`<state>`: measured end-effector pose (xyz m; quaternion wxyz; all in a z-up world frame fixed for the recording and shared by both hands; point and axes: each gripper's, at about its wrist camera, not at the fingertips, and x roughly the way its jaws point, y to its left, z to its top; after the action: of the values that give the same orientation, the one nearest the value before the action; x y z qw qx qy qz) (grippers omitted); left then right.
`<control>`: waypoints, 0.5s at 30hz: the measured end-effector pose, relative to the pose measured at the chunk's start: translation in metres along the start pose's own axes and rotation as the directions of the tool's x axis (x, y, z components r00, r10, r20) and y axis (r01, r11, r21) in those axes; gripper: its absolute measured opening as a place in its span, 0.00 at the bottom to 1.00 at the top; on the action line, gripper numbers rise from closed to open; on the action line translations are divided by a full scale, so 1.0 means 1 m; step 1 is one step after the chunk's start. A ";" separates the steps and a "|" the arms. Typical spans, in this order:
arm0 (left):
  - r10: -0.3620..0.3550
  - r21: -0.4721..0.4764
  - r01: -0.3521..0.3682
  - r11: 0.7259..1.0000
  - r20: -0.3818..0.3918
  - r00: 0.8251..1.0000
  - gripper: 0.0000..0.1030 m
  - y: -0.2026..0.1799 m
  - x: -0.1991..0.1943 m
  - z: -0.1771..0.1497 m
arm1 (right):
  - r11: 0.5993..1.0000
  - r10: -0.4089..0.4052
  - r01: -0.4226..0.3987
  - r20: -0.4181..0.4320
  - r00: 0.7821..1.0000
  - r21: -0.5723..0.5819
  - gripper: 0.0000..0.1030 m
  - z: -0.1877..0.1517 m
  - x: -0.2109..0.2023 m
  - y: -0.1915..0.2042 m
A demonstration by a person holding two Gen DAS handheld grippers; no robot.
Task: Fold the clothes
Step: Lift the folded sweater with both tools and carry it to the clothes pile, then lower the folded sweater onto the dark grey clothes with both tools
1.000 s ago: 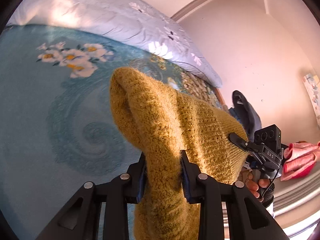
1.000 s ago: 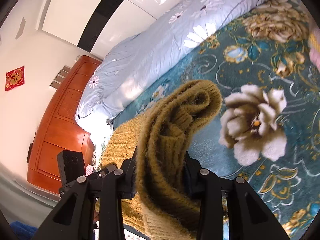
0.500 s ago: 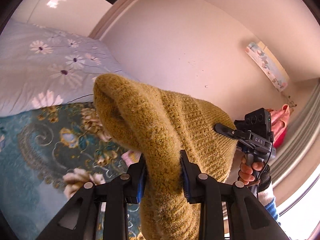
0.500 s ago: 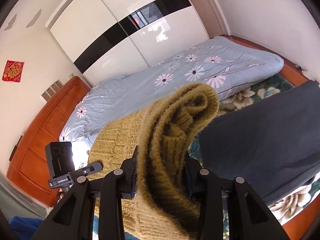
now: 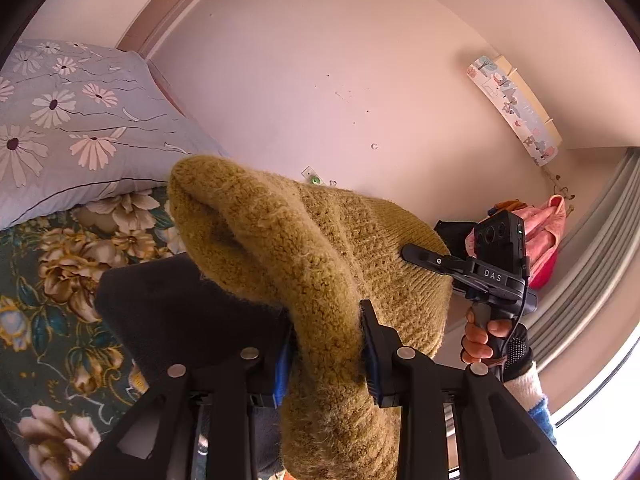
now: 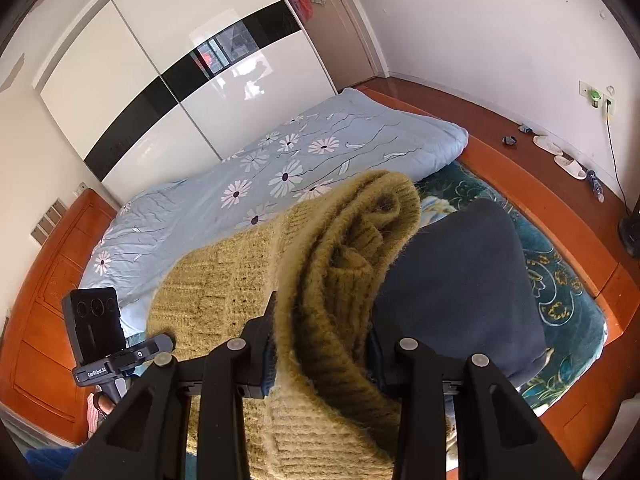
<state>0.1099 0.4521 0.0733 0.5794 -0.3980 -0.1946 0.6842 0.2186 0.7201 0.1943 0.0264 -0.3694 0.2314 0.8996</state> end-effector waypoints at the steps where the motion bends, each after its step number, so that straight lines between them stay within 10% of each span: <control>1: 0.004 0.001 -0.004 1.000 0.002 1.000 0.31 0.001 0.007 -0.001 | 1.000 0.002 -0.002 -0.001 1.000 0.005 0.37 0.005 0.002 -0.009; 15: 0.087 0.022 -0.086 0.996 -0.012 0.996 0.33 0.028 0.041 -0.025 | 0.985 0.049 -0.035 -0.076 0.996 0.168 0.45 -0.015 0.079 -0.122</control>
<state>0.1110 0.4785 0.0246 0.5546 -0.4044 -0.1661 0.7080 0.1980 0.8122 0.0832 0.0288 -0.3966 0.3142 0.8621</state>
